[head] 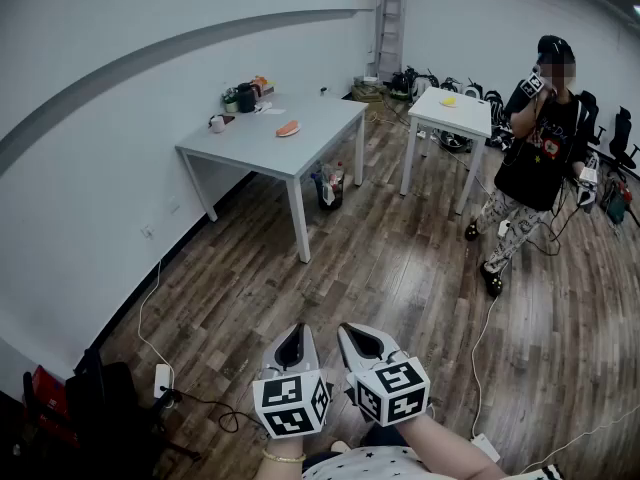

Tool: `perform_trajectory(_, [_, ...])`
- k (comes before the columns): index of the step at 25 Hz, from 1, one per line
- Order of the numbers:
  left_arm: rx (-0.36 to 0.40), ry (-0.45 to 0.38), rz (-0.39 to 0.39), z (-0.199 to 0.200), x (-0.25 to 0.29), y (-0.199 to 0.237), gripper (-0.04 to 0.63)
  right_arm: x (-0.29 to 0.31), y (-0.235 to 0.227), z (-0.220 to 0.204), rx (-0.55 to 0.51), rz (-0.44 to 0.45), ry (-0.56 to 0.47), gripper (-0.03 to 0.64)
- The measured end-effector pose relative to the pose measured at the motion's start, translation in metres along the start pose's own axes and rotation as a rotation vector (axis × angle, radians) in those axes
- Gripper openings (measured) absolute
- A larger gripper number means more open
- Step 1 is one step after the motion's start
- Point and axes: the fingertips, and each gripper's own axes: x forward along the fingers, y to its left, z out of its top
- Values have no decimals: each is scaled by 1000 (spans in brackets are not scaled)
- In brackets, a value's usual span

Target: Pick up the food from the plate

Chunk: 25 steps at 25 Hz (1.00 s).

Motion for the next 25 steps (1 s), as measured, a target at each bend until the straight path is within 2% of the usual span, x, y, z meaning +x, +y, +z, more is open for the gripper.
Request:
perform_trajectory(13, [-9,13,-1,-7,-3,12,8,7,12,-7,18,9,4,-2])
perform_trajectory(16, [-31,22,-5,-10,0,16,8,12,13,-10,28,17,22,-2])
perform_trajectory(25, [-70,46,-3,-9,43,29,8,50,-17,-10,6,4,77,-2])
